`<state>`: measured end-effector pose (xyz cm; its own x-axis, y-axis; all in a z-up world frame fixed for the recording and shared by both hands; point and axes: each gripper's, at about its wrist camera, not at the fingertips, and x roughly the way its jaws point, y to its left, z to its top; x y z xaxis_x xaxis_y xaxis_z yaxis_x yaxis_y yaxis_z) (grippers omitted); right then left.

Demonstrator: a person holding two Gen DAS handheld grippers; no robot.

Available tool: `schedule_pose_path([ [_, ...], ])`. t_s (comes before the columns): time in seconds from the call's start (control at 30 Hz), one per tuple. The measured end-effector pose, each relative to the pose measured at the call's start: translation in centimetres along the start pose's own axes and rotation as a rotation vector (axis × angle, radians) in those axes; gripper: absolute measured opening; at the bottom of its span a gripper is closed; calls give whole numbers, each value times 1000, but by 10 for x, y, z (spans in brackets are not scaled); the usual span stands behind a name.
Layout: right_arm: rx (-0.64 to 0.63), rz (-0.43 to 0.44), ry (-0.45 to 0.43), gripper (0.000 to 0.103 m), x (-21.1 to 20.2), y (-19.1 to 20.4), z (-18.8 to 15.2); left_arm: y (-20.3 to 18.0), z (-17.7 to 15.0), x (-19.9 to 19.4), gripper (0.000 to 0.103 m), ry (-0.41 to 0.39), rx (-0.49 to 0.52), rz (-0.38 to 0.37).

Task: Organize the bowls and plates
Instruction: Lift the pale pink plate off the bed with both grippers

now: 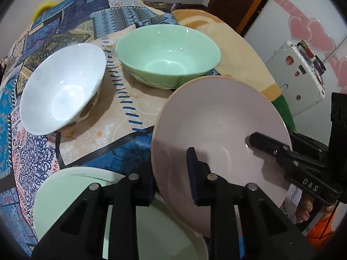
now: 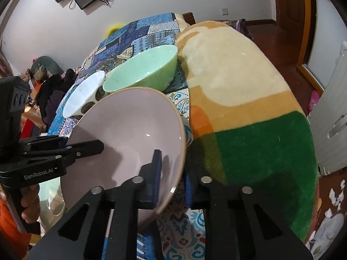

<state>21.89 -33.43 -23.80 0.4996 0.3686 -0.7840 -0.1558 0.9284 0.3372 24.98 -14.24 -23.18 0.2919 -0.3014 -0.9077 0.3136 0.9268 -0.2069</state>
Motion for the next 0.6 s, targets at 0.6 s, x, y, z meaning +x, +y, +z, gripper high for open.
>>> schedule_pose_path([
  [0.6, 20, -12, -52, 16, -27, 14, 7, -3, -7, -25, 25, -24, -47, -43],
])
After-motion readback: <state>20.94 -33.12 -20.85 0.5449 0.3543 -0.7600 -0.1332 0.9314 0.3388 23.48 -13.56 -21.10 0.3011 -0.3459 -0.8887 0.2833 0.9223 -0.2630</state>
